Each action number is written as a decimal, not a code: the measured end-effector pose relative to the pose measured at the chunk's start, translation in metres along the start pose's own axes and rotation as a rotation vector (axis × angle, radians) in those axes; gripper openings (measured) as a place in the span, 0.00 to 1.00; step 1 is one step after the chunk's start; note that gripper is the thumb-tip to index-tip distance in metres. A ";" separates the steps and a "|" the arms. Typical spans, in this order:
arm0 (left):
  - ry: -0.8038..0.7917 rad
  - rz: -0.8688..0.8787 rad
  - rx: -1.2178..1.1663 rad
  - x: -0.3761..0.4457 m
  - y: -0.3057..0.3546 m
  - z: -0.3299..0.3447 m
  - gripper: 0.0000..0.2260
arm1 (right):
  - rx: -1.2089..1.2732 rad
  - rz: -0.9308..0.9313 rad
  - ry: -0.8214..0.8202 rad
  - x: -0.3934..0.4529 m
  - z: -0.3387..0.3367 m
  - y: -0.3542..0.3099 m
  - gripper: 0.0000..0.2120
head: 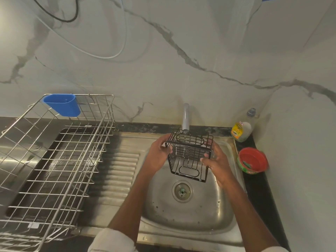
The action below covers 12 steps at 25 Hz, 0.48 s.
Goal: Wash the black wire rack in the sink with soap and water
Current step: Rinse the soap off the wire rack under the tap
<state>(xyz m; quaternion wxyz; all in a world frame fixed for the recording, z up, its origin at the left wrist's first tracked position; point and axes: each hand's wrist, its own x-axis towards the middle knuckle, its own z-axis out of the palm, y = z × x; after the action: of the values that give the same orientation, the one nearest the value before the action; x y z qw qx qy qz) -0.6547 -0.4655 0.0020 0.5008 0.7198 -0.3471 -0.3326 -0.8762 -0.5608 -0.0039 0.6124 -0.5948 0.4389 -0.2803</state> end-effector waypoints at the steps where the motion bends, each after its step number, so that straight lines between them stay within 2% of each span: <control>1: 0.002 0.006 0.006 -0.002 -0.001 -0.003 0.24 | -0.002 0.002 -0.015 0.004 0.001 0.000 0.38; 4: 0.010 -0.007 -0.016 -0.010 0.003 -0.008 0.26 | 0.004 0.028 -0.067 0.017 0.001 0.003 0.36; 9: 0.008 -0.045 -0.111 -0.030 0.011 -0.010 0.25 | 0.034 0.071 -0.116 0.020 0.006 0.001 0.39; 12: -0.008 -0.056 -0.074 -0.031 0.007 -0.008 0.26 | 0.051 0.059 -0.103 0.013 0.002 -0.001 0.38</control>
<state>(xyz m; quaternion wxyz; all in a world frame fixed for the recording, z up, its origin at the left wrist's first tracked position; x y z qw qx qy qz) -0.6664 -0.4376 0.0147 0.5162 0.7088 -0.3162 -0.3622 -0.8683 -0.5710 -0.0053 0.6572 -0.5796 0.4167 -0.2420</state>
